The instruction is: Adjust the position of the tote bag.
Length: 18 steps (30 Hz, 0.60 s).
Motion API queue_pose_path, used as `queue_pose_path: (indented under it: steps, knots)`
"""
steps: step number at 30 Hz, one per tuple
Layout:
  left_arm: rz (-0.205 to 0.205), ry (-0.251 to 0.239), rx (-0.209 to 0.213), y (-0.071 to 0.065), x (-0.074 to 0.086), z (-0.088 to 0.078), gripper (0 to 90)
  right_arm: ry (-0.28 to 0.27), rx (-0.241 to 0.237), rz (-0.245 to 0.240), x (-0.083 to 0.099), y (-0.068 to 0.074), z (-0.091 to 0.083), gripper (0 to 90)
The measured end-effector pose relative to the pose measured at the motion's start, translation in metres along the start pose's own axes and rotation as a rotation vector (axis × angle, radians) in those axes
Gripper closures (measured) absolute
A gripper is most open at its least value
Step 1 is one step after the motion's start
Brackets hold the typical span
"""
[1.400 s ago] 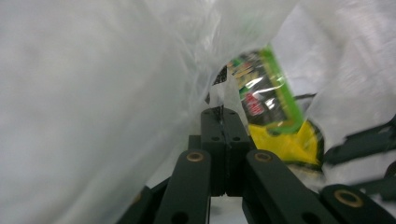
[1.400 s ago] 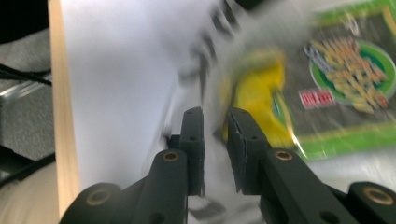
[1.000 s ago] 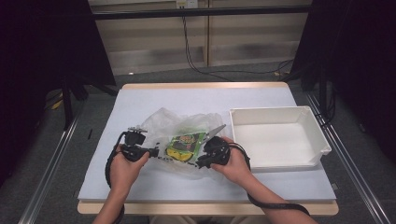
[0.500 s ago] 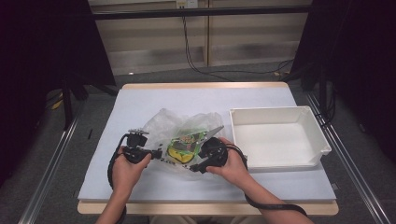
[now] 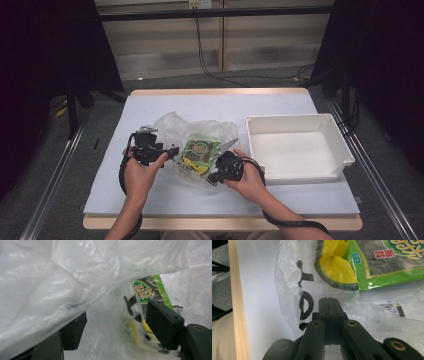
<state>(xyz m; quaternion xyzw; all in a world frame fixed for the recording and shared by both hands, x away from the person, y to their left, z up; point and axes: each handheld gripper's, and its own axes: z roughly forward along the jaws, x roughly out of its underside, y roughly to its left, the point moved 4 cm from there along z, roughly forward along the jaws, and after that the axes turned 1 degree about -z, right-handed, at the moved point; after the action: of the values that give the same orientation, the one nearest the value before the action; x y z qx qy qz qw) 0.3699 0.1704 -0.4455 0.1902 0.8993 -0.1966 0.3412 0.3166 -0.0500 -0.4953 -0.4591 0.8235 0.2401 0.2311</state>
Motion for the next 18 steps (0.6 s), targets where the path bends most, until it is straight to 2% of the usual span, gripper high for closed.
queue_pose_path:
  steps: [3,5,6,7,10,13,15,17,18]
  knots:
    - [-0.004,0.026,0.006,0.003,0.001,0.006,46.2,0.014,-0.001,-0.007,0.002,0.0,0.001,90.0]
    - [-0.004,0.046,0.007,0.007,0.004,0.008,61.1,0.01,-0.002,-0.005,0.003,0.0,0.0,90.0]
    - [-0.014,0.057,0.015,0.007,0.005,0.009,65.3,0.012,-0.003,0.002,0.004,0.0,-0.001,90.0]
    - [-0.011,0.07,0.022,0.008,0.007,0.009,73.9,0.009,-0.001,-0.009,0.004,-0.001,-0.002,90.0]
    - [-0.027,0.1,0.024,0.011,0.013,0.006,86.1,0.021,0.01,0.006,0.006,-0.002,-0.004,90.0]
    - [-0.039,0.121,0.018,0.018,0.02,0.001,88.2,0.031,0.02,-0.001,0.008,-0.005,-0.004,90.0]
    - [-0.061,0.133,0.02,0.023,0.027,-0.003,89.5,0.042,0.032,-0.004,0.01,-0.006,-0.005,90.0]
    - [-0.063,0.16,0.033,0.027,0.032,-0.005,90.0,0.046,0.034,-0.003,0.011,-0.007,-0.006,90.0]
    - [-0.075,0.153,0.021,0.027,0.035,-0.005,90.0,0.05,0.041,-0.003,0.011,-0.007,-0.006,90.0]
